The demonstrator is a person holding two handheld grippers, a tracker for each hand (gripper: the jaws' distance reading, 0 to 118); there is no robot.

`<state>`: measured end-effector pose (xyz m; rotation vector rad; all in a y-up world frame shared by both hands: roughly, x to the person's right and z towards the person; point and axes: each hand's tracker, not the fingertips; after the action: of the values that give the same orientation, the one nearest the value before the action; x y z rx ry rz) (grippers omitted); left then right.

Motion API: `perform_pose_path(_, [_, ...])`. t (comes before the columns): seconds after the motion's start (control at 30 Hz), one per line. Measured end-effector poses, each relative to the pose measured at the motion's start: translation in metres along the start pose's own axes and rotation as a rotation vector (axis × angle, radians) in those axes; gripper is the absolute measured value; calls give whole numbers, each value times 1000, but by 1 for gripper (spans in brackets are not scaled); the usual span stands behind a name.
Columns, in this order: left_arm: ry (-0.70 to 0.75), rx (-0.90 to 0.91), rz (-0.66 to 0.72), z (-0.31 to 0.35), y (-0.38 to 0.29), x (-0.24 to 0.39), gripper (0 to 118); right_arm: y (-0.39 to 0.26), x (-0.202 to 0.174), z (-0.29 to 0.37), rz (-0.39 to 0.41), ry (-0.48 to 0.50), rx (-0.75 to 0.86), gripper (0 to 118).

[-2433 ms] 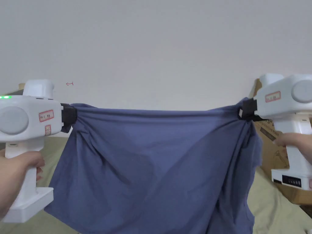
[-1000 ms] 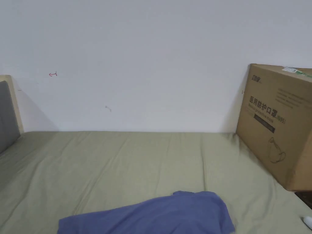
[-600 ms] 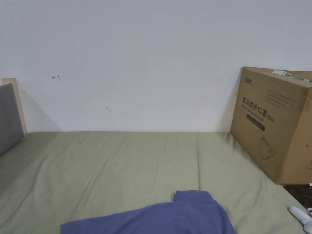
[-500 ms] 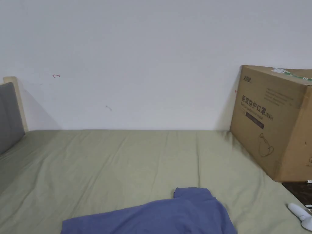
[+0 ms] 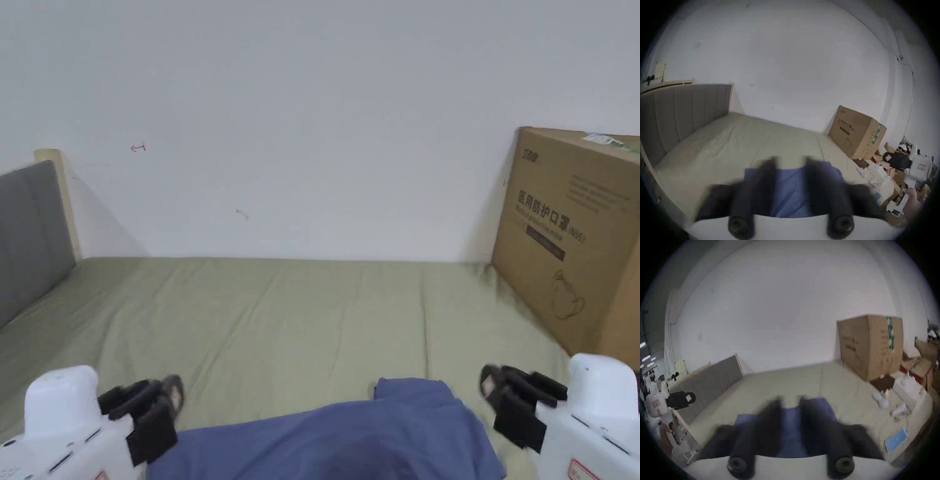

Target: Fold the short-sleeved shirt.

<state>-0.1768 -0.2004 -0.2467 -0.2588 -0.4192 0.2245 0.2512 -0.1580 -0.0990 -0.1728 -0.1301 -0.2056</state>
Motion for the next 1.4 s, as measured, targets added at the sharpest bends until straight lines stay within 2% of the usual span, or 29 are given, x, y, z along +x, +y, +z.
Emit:
perform_pose_path(0.03, [43, -15, -3, -9, -2, -6, 0, 2, -5, -7, -8, -24, 3, 0])
perform_pose_path(0.1, [3, -23, 11, -6, 19, 38, 0, 5, -4, -24, -72, 50, -15, 0])
perform_pose_path(0.17, [-6, -59, 28, -21, 25, 41, 0, 4, -9, -40, -51, 24, -31, 0])
perform_pose_path(0.23, [39, -140, 18, -57, 31, 12, 0, 2, -7, -52, -20, 10, -48, 0])
perform_pose_path(0.3, [97, -297, 11, -97, 39, -10, 0, -1, -3, -67, -6, 21, -85, 0])
perform_pose_path(0.4, [107, -710, 68, -182, 30, -69, 0, -11, 5, -90, 4, 25, -150, 0])
perform_pose_path(0.5, [117, -884, 114, -236, 1, -99, 2, -23, 15, -109, 0, 22, -207, 0])
perform_pose_path(0.53, [164, -919, 97, -252, -10, -110, 30, -28, 18, -114, -1, 14, -221, 0])
perform_pose_path(0.57, [192, -941, 87, -266, -20, -121, 73, -32, 21, -119, -4, 13, -236, 0])
perform_pose_path(0.6, [208, -948, 77, -280, -35, -132, 106, -36, 25, -124, -8, 12, -251, 0])
perform_pose_path(0.63, [219, -961, 70, -291, -48, -141, 112, -41, 28, -129, -14, 9, -268, 0])
perform_pose_path(0.67, [231, -946, 56, -301, -56, -147, 108, -45, 31, -133, -19, 4, -287, 0])
perform_pose_path(0.83, [282, -962, -1, -331, -102, -177, 108, -64, 48, -146, -46, -38, -329, 0])
perform_pose_path(0.9, [292, -980, 2, -336, -126, -165, 109, -69, 54, -151, -70, -50, -334, 0])
perform_pose_path(0.93, [310, -938, -43, -330, -126, -159, 103, -72, 58, -154, -80, -60, -342, 0])
perform_pose_path(0.97, [327, -882, -84, -324, -122, -151, 92, -75, 62, -158, -86, -74, -354, 0])
perform_pose_path(1.0, [322, -865, -99, -320, -122, -138, 92, -77, 66, -161, -89, -84, -365, 0])
perform_pose_path(1.03, [298, -856, -106, -313, -119, -130, 87, -78, 69, -167, -92, -88, -376, 0])
perform_pose_path(1.07, [267, -843, -127, -307, -115, -123, 73, -79, 74, -171, -94, -88, -381, 0])
perform_pose_path(1.1, [220, -867, -146, -305, -111, -118, 45, -79, 78, -175, -97, -87, -382, 0])
perform_pose_path(1.13, [180, -895, -171, -301, -105, -112, 2, -77, 83, -181, -100, -80, -384, 0])
perform_pose_path(1.2, [45, -860, -97, -289, -94, -111, 3, -69, 97, -200, -120, -44, -377, 0])
perform_pose_path(1.27, [89, -780, -86, -274, -63, -106, 3, -56, 114, -223, -139, -31, -363, 0])
perform_pose_path(1.33, [98, -701, -100, -261, -40, -107, 3, -44, 128, -257, -90, -75, -375, 0])
perform_pose_path(1.37, [85, -681, -99, -256, -30, -108, 3, -39, 138, -278, -77, -84, -410, 6])
perform_pose_path(1.4, [88, -681, -104, -250, -17, -99, 3, -37, 148, -302, -91, -71, -496, 35])
